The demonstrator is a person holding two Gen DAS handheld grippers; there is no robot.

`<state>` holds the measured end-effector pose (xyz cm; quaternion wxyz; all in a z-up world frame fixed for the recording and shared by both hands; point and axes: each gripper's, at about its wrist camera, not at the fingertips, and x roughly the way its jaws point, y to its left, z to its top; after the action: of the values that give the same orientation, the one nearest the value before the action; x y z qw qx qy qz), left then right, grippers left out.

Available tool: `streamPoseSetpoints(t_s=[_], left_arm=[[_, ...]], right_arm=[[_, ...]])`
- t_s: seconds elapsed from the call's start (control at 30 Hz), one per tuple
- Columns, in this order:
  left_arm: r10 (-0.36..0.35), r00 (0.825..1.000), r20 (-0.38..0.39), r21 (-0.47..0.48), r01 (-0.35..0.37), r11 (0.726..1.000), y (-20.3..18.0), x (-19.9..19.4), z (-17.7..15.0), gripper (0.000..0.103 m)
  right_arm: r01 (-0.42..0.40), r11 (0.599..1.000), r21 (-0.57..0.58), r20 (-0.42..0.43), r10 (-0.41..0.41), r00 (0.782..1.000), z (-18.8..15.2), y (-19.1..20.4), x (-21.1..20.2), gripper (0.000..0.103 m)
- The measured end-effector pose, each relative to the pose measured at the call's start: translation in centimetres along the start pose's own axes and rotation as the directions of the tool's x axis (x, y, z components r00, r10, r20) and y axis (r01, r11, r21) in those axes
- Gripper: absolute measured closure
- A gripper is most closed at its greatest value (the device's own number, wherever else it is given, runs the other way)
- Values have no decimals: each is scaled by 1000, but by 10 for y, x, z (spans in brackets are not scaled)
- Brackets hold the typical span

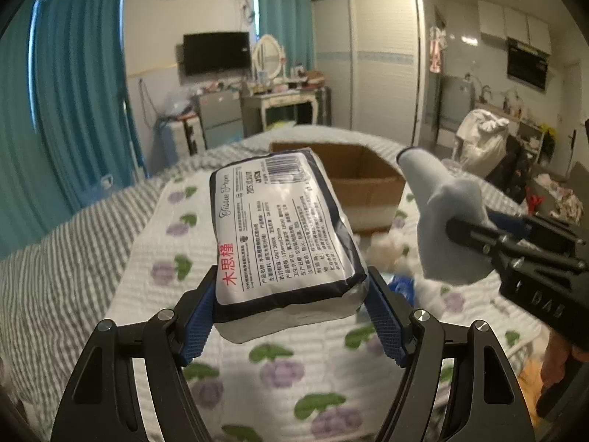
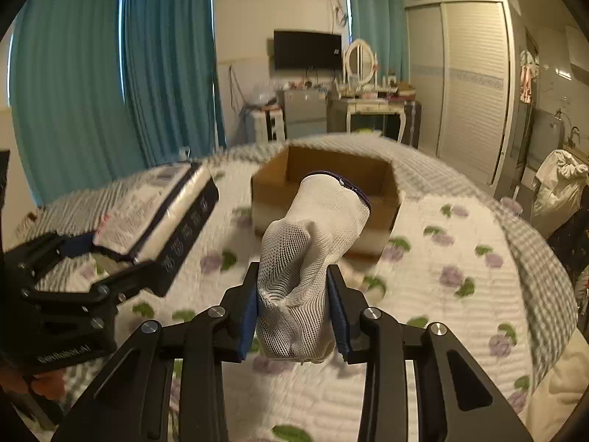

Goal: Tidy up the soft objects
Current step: 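Carry the pad and sock into the cardboard box and open both tools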

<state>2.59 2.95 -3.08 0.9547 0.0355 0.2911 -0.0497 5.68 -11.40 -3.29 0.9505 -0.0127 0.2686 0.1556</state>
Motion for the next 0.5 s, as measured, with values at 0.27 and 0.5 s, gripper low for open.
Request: streamPoseSetpoints(t_s=[0.27,0.5], left_arm=[[-28,999,46,37,26,999,-11,42,63,29],[-34,998,50,39,32,999,-15,116,121,29]], right_arm=[[12,999,-44,104,-7,995,80,-31,10,69],[-40,999,-22,95,42,995,140,-64,82,69]])
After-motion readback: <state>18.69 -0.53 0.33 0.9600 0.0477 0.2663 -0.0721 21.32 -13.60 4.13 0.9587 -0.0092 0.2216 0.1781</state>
